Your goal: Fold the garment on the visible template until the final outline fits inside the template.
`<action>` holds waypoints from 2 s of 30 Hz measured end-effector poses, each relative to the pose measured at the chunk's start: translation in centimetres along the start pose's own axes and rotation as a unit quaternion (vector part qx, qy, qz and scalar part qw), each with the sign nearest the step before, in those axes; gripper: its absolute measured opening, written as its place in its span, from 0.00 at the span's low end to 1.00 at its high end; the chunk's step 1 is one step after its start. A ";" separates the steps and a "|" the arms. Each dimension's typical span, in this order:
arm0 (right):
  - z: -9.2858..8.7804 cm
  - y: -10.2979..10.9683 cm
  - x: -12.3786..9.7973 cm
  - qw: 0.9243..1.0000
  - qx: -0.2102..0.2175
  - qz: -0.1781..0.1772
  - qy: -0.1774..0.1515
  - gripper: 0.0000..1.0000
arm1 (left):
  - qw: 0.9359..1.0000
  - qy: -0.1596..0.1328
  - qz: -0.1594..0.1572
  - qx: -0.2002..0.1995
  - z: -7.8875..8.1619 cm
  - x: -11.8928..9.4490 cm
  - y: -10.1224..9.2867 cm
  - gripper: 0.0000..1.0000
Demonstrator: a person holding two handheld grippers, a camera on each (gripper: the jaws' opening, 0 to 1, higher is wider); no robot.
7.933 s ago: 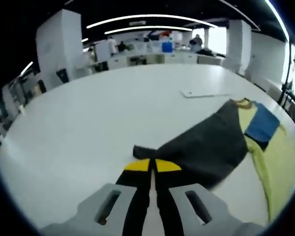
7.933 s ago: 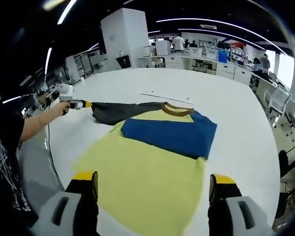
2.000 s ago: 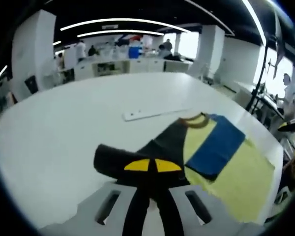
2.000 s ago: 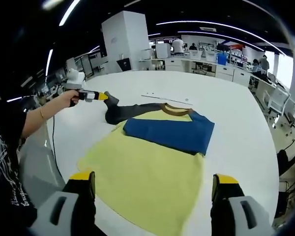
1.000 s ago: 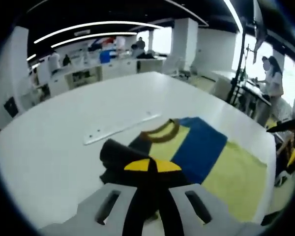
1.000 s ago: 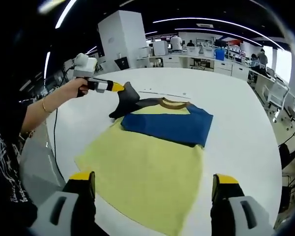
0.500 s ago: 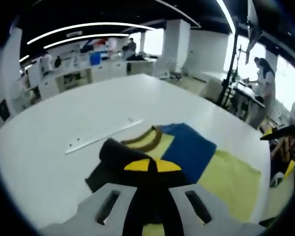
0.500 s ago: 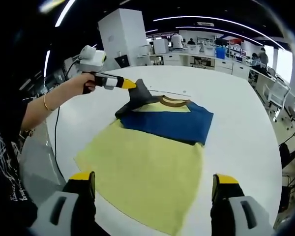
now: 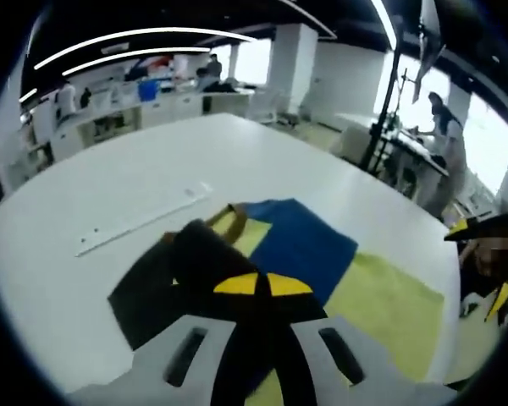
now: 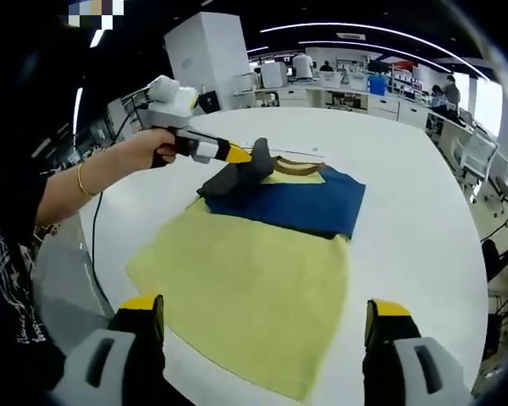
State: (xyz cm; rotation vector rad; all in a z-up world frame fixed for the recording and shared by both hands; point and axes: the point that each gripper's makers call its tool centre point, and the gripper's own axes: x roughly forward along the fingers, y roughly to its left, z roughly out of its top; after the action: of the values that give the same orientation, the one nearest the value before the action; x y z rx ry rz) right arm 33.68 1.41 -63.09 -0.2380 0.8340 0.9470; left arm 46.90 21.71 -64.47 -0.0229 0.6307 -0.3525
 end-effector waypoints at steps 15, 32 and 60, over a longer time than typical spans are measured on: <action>-0.5 -0.2 0.5 1.000 0.006 0.002 0.007 0.99 | 0.999 0.034 -0.019 -0.014 -3.4 3.1 -2.0 0.00; -1.1 -0.9 0.4 1.000 0.016 -0.003 0.010 0.99 | 0.998 0.057 -0.028 -0.022 -5.6 5.4 -3.2 0.00; -0.2 -0.5 0.5 1.000 0.012 0.003 -0.001 0.99 | 0.999 -0.035 0.013 0.014 -2.9 3.1 0.0 0.39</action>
State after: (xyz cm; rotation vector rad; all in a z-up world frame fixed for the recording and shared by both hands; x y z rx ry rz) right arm 34.07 1.30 -63.66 -0.2145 0.8439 0.9417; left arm 47.58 20.90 -68.59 -0.0003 0.5565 -0.3337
